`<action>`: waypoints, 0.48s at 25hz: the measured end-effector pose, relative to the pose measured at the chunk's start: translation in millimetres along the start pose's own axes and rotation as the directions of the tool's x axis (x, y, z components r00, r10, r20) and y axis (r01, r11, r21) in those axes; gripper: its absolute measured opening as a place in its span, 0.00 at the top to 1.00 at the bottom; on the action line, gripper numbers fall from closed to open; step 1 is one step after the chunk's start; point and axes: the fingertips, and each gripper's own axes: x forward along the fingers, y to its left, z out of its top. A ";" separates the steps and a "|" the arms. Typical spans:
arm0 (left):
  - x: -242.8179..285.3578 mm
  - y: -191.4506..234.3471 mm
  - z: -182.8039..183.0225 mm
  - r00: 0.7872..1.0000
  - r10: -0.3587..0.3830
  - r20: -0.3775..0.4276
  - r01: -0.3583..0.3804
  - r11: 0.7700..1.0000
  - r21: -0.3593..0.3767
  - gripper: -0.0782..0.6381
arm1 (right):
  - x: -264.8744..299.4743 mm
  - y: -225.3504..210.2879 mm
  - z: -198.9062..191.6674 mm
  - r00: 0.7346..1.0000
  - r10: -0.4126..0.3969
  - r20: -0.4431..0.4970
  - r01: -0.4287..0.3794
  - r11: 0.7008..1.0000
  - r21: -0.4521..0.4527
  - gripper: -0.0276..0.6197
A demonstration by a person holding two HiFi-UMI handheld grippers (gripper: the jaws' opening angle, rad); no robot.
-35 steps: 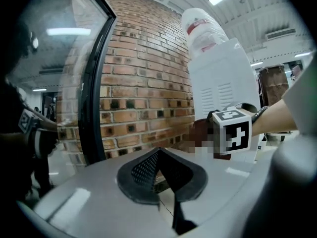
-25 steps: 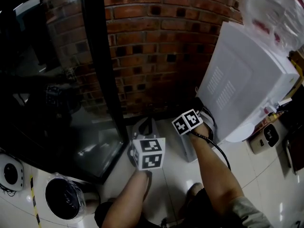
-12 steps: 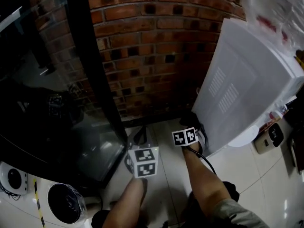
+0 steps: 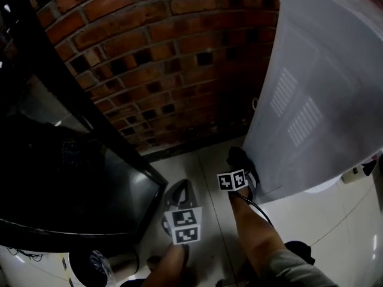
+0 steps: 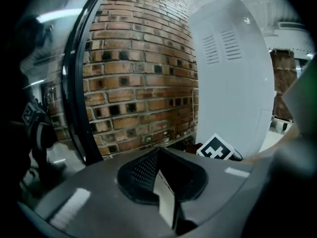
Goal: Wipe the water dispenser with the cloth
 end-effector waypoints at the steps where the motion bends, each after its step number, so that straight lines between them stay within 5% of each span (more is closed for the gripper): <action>1: 0.8 2.4 -1.1 1.000 0.006 -0.004 -0.006 1.000 -0.003 0.89 | 6.8 3.8 -3.0 1.000 0.000 -0.009 0.000 1.000 -0.004 0.85; 6: -0.8 6.0 4.0 1.000 0.016 0.003 -0.016 1.000 -0.002 0.89 | 19.9 12.4 -9.0 1.000 0.008 -0.002 -0.008 1.000 0.002 0.86; 12: -10.5 -10.3 39.6 0.997 -0.010 0.078 0.010 1.000 0.001 0.89 | -20.8 -4.5 13.0 0.992 0.015 0.122 -0.009 0.999 -0.051 0.85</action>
